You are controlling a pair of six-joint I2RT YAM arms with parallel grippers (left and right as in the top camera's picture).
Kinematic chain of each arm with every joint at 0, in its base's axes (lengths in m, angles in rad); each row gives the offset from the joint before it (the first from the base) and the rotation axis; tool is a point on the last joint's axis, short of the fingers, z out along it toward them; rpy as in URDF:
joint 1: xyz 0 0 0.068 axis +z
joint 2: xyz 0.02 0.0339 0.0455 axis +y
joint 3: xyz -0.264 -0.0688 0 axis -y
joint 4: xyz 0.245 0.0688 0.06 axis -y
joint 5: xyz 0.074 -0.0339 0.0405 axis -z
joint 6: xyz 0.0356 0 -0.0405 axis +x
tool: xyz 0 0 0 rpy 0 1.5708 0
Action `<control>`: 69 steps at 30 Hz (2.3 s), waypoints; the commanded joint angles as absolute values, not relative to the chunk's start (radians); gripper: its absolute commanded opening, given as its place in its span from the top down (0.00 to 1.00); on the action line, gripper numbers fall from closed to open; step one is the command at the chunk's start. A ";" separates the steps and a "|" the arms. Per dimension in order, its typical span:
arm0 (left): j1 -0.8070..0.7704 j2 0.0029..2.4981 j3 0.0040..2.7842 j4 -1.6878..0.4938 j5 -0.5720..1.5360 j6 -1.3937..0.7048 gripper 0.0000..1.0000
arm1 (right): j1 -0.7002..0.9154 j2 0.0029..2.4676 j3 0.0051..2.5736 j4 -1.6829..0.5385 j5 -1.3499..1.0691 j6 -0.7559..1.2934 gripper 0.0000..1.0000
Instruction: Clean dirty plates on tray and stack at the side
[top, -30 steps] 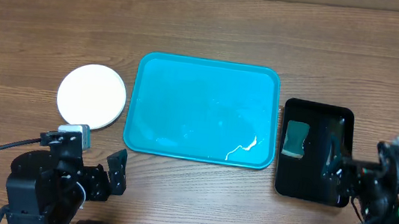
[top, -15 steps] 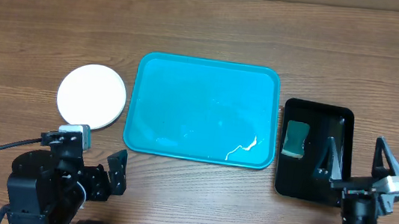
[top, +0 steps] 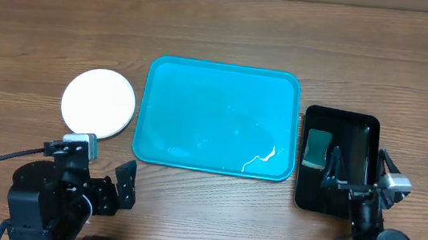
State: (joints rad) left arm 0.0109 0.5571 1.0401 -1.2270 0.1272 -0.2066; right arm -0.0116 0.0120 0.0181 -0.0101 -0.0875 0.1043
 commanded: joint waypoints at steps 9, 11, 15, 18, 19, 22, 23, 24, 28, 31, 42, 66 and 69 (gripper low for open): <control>0.012 0.554 1.041 -1.229 0.123 -0.217 0.00 | -0.005 0.003 0.008 -0.080 -0.068 0.105 0.00; 0.012 0.554 1.041 -1.230 0.123 -0.217 0.00 | -0.005 0.003 0.008 -0.080 -0.068 0.105 0.00; 0.012 0.554 1.041 -1.230 0.123 -0.217 0.00 | -0.005 0.003 0.008 -0.080 -0.068 0.105 0.00; 0.012 0.554 1.041 -1.230 0.123 -0.217 0.00 | -0.005 0.003 0.008 -0.080 -0.068 0.105 0.00; 0.012 0.554 1.041 -1.230 0.123 -0.217 0.00 | -0.005 0.003 0.008 -0.080 -0.068 0.105 0.00; 0.012 0.554 1.041 -1.230 0.123 -0.217 0.00 | -0.005 0.003 0.008 -0.080 -0.068 0.105 0.00; 0.012 0.554 1.041 -1.230 0.123 -0.217 0.00 | -0.005 0.003 0.008 -0.080 -0.068 0.105 0.00; 0.012 0.554 1.041 -1.230 0.123 -0.217 0.00 | -0.005 0.003 0.008 -0.080 -0.068 0.105 0.00; 0.012 0.554 1.041 -1.230 0.123 -0.217 0.00 | -0.005 0.003 0.008 -0.080 -0.068 0.105 0.00; 0.012 0.554 1.041 -1.230 0.123 -0.217 0.00 | -0.005 0.003 0.008 -0.080 -0.068 0.105 0.00; 0.012 0.551 1.037 -1.244 0.118 -0.204 0.00 | -0.005 0.003 0.008 -0.080 -0.068 0.105 0.00; 0.012 0.003 0.132 -0.175 0.172 -0.311 0.00 | -0.005 0.003 0.008 -0.080 -0.068 0.105 0.00; 0.012 0.003 0.073 0.001 0.189 -0.201 0.00 | -0.005 0.003 0.008 -0.080 -0.068 0.105 0.00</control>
